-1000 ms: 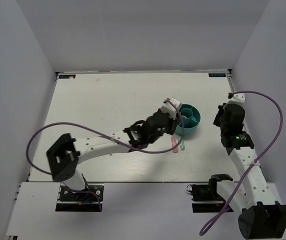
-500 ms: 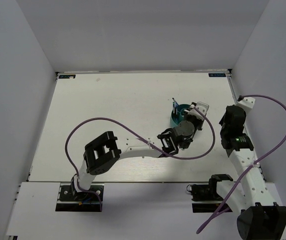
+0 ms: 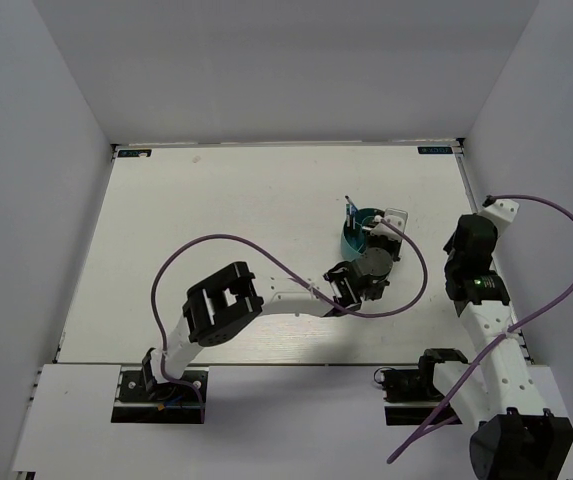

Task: Sort the stationery into containers
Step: Place the pen in the storage box.

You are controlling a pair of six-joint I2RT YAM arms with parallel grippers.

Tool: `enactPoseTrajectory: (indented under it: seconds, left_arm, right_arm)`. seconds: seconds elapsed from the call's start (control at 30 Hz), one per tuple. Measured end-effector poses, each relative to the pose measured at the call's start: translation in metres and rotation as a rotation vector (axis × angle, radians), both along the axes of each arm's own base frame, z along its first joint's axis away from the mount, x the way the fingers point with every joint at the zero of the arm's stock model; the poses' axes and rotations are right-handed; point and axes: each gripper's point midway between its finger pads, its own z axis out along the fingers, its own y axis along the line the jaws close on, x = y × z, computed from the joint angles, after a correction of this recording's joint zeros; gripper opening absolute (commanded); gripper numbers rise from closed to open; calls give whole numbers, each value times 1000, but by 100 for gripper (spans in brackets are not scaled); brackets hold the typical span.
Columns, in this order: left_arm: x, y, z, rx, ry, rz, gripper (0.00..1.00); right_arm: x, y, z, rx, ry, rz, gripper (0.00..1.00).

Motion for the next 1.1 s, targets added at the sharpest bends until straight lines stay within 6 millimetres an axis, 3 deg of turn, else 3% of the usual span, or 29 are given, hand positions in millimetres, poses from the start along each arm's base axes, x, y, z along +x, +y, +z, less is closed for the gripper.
enactPoseTrajectory:
  seconds: [0.47,0.83,0.97,1.0,1.1]
  left_arm:
    - [19,14,-8,-64,36,79,0]
    - [18,21,-42,-45,95,96,0]
    - [17,23,-46,-42,104,105,29]
    - [18,23,-46,-45,105,107,43]
    - [17,23,-48,-43,109,109,58]
  right_arm:
    - [-3,-10,-7,25,5,-21,0]
    - [-2,-12,-8,52,-3,-23,0]
    - [-2,-11,-8,60,-5,-20,0]
    - [-2,-11,-8,61,-5,-19,0]
    - [-2,-12,-8,65,-5,-17,0]
